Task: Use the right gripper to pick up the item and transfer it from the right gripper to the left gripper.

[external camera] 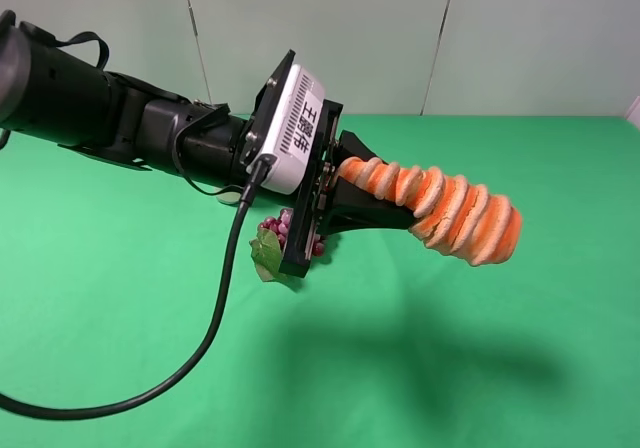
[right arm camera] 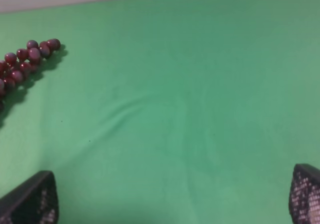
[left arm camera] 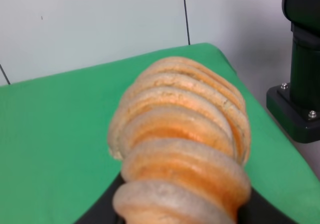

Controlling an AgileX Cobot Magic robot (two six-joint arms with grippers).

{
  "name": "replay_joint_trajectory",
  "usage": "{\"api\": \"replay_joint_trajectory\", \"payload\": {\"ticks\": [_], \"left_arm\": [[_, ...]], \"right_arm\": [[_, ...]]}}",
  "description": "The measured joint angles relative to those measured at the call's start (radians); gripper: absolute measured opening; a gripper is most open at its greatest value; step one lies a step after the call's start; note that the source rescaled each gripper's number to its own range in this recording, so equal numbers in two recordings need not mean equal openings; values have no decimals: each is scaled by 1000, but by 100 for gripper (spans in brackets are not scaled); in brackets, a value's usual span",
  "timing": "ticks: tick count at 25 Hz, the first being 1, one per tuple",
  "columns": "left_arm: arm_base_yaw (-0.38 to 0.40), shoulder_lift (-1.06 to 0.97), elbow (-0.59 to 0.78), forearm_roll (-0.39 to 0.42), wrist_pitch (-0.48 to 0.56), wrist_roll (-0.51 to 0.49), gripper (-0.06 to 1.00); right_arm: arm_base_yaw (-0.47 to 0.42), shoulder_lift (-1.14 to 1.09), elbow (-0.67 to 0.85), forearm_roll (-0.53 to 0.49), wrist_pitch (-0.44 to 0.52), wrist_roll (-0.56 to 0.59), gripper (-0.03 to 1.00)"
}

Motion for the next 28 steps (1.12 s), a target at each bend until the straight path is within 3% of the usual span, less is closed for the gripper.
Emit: {"api": "replay_joint_trajectory", "payload": {"ticks": [9, 13, 20, 23, 28], "left_arm": [[6, -4, 0, 0, -6, 3, 2], [14, -79, 0, 40, -107, -86, 2], [54, -272, -3, 173, -306, -344, 2], [81, -342, -3, 267, -378, -515, 2], [137, -455, 17, 491, -594, -902, 2]], "right_arm": [[0, 0, 0, 0, 0, 0, 100], [0, 0, 0, 0, 0, -1, 100], [0, 0, 0, 0, 0, -1, 100], [0, 0, 0, 0, 0, -2, 100], [0, 0, 0, 0, 0, -2, 100]]}}
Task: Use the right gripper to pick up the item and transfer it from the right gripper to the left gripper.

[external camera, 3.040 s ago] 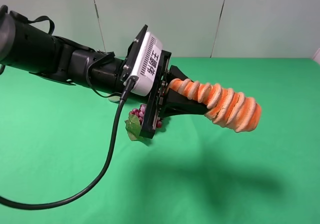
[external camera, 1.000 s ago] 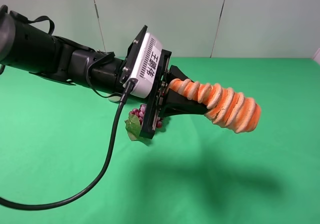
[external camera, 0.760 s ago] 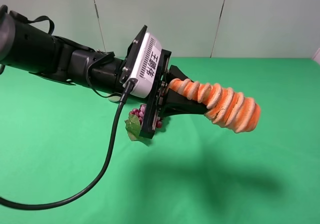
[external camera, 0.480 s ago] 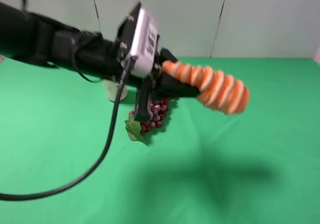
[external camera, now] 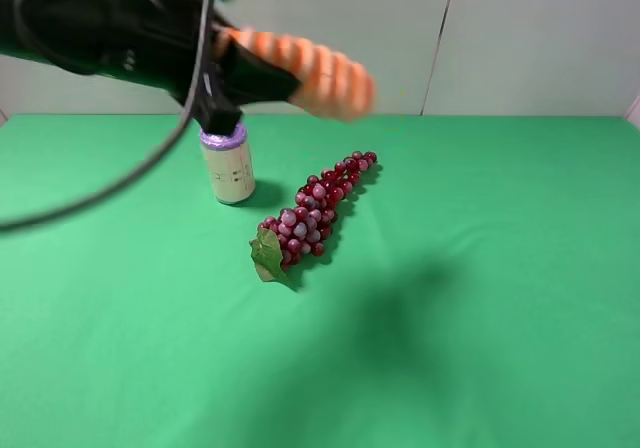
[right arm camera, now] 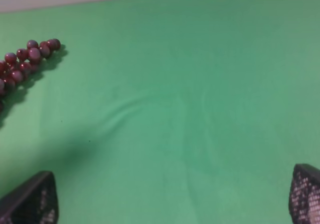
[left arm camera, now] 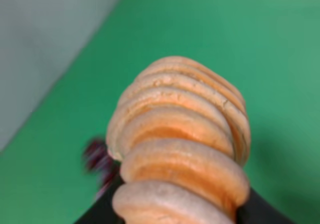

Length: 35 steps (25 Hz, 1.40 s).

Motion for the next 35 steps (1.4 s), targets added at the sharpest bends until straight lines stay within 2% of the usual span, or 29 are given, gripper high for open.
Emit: {"api": "replay_joint_trajectory", "payload": {"ticks": [4, 7, 10, 14, 18, 26, 35], "left_arm": [[42, -80, 70, 175, -189, -270, 2], [57, -119, 147, 256, -341, -420, 2], [57, -133, 222, 284, -493, -504, 2], [57, -134, 307, 286, -692, -574, 2], [57, -135, 375, 287, -899, -692, 2], [57, -63, 459, 439, -1134, -959, 2], [57, 217, 464, 513, -1327, -1152, 1]], "right_arm": [[0, 0, 0, 0, 0, 0, 100], [0, 0, 0, 0, 0, 0, 100], [0, 0, 0, 0, 0, 0, 100], [0, 0, 0, 0, 0, 0, 100], [0, 0, 0, 0, 0, 0, 100], [0, 0, 0, 0, 0, 0, 100], [0, 0, 0, 0, 0, 0, 100]]}}
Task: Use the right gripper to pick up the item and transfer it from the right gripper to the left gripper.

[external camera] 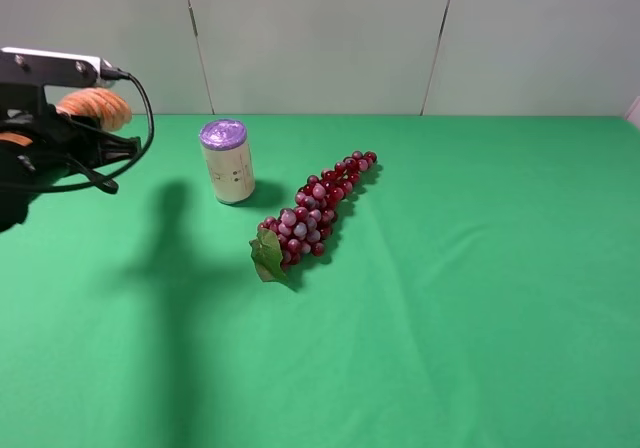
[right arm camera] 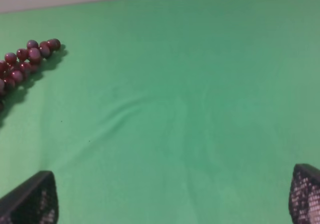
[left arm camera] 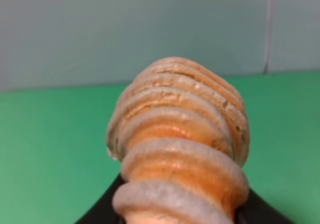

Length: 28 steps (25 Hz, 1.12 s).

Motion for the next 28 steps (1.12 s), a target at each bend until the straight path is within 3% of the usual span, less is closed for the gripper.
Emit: {"api": "replay_joint_trajectory", "payload": {"ticks": [9, 21, 28], "left_arm": [[0, 281, -2, 147, -188, -220, 0], [0, 488, -2, 194, -245, -278, 0], [0, 511, -2, 216, -249, -290, 0]], "right_arm": [[0, 0, 0, 0, 0, 0, 100], [0, 0, 0, 0, 0, 0, 100], [0, 0, 0, 0, 0, 0, 100]]}}
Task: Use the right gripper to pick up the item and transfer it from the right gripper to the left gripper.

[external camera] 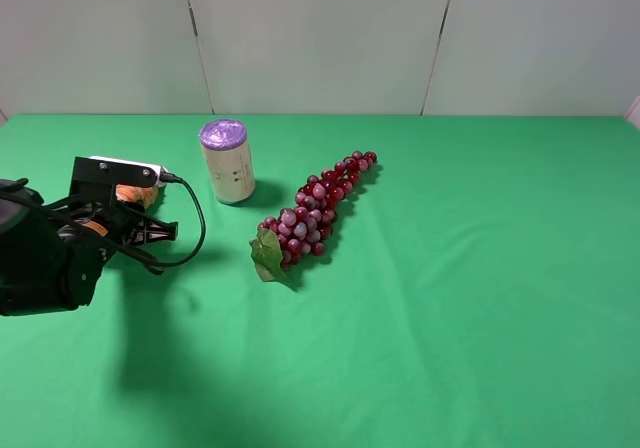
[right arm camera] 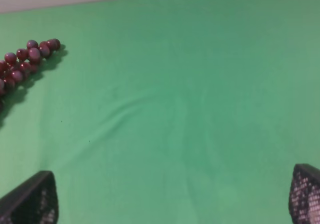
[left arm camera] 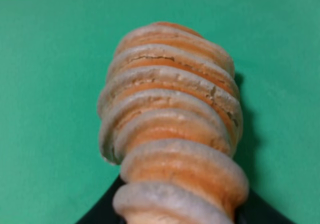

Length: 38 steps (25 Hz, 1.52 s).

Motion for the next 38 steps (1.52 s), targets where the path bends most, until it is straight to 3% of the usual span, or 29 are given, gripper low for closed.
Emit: {"api": "replay_joint_trajectory", "payload": {"ticks": [3, 4, 10, 13, 20, 27, 32, 38], "left_arm": [[0, 0, 5, 15, -1, -2, 1], [0, 0, 12, 24, -2, -2, 6], [0, 3, 35, 46, -20, -4, 80], [0, 3, 44, 46, -29, -5, 94], [0, -65, 104, 52, 2, -6, 100], [0, -327, 142, 8, 39, 5, 100], [0, -576, 142, -69, 254, 106, 100], [0, -846, 57, -155, 609, 304, 100]], "right_arm": [[0, 0, 0, 0, 0, 0, 100], [0, 0, 0, 0, 0, 0, 100], [0, 0, 0, 0, 0, 0, 100], [0, 0, 0, 0, 0, 0, 100], [0, 0, 0, 0, 0, 0, 100], [0, 0, 0, 0, 0, 0, 100], [0, 0, 0, 0, 0, 0, 100], [0, 0, 0, 0, 0, 0, 100]]}}
